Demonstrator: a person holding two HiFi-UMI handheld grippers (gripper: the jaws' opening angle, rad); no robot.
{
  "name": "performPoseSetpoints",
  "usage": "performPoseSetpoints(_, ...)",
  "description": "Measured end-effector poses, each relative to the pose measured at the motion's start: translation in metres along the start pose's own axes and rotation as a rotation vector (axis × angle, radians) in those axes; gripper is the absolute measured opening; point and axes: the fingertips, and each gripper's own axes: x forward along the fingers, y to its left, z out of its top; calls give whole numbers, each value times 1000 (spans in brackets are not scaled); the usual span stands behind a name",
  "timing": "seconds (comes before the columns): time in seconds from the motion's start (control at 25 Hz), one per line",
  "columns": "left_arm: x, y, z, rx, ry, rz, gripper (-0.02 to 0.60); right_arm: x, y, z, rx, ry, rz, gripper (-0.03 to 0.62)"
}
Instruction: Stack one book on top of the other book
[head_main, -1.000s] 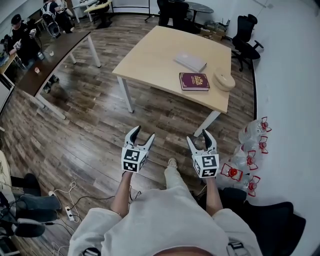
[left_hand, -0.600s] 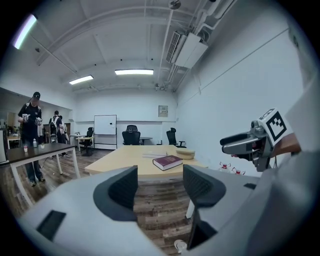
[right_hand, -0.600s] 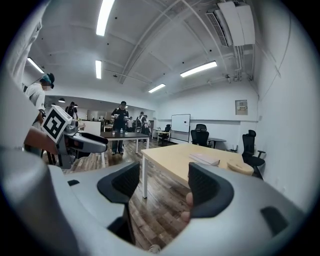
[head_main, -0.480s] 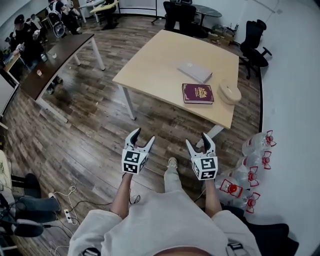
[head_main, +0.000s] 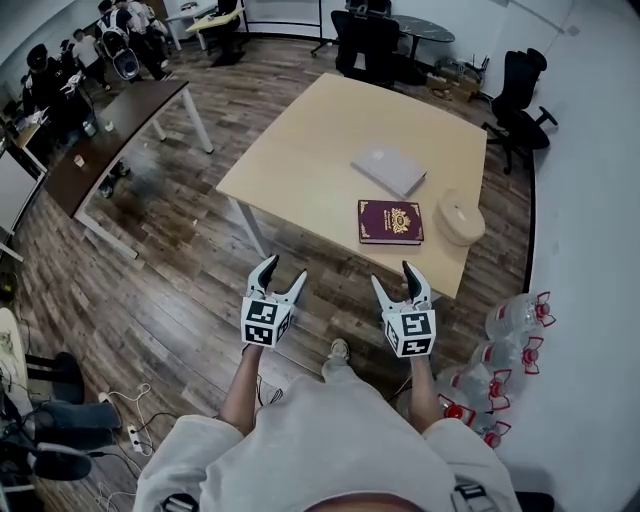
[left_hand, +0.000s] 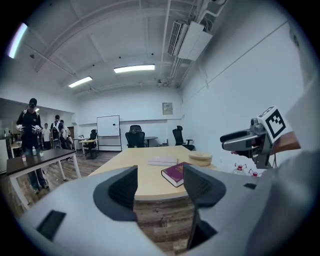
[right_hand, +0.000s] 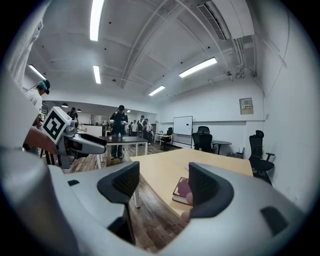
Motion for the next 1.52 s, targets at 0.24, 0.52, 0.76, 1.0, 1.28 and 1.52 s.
performPoseSetpoints(0.24,50,5,14,6,17,16,287,40,-38,5,9,-1,23,295)
performPoseSetpoints(0.52,88,20,28,6,27,53,287,80,-68,10,16,-1,55,295)
performPoseSetpoints(0.76,104,32,27,1,45,72,285,103,-79,13,13,2,72,295)
performPoseSetpoints(1.0,118,41,20,-23,53,70,285,120,-80,6,6,32,82,295)
performPoseSetpoints(1.28,146,57,16,-43,52,51,285,147,-82,10,-17,48,86,295)
performPoseSetpoints(1.52,171,76,16,-55,45,29,285,176,-86,14,-34,59,74,295)
